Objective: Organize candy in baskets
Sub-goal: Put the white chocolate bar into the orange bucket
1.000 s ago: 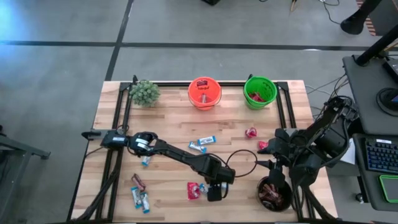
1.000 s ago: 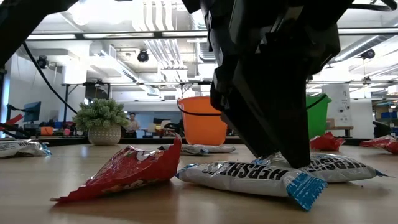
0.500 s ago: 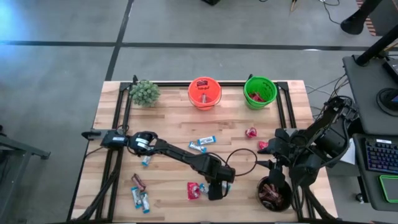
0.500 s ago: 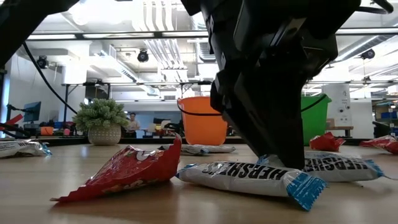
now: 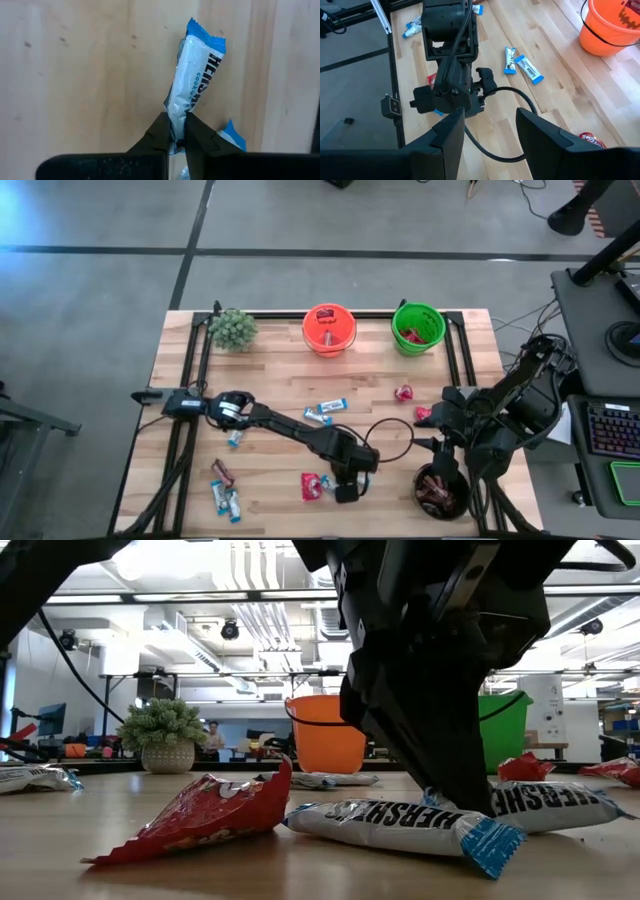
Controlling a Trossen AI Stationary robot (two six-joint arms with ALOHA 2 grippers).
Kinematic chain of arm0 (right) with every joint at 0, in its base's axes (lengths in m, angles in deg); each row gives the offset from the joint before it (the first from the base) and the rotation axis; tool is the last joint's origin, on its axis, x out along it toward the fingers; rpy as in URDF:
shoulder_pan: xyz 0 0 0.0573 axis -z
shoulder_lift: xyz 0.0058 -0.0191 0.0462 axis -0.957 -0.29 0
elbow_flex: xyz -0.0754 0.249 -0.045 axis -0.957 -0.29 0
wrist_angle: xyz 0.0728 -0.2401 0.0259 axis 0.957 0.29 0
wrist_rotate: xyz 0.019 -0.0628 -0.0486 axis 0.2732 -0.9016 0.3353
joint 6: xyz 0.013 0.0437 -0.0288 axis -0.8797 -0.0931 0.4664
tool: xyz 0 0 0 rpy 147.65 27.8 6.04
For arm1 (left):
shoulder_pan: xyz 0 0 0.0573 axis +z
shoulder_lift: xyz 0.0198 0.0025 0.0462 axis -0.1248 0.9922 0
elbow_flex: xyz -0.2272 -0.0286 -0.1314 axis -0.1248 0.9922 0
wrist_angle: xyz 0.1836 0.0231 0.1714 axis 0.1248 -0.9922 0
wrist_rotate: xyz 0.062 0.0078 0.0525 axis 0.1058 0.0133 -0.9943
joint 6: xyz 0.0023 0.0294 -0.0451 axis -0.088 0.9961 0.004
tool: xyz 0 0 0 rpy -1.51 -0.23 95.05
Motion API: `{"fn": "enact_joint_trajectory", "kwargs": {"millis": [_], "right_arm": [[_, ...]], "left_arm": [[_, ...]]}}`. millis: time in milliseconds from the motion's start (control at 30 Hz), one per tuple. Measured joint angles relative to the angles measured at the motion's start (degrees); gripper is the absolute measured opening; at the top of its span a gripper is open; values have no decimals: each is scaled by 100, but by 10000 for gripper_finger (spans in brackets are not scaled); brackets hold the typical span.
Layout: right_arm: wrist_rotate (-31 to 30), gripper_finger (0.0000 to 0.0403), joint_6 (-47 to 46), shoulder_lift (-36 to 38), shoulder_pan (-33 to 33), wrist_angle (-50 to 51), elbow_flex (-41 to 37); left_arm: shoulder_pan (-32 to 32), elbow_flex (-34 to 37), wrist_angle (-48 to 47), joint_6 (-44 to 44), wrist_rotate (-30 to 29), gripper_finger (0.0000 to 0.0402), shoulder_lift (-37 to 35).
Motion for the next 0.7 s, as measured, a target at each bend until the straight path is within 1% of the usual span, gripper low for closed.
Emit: {"fn": "enact_joint_trajectory", "kwargs": {"millis": [100, 233, 467, 700], "right_arm": [[2, 169, 0, 0, 0, 0, 0], [2, 169, 3, 0, 0, 28, 0], [-5, 169, 6, 20, -2, 44, -2], [-164, 169, 402, 35, 0, 48, -4]], "left_arm": [[-10, -166, -158, 96, 34, 3, 23], [-1, -575, -572, 342, 21, 1, 39], [37, -1307, -1714, 696, -180, 0, 31], [77, -1309, -2076, 746, -274, 0, -98]]}}
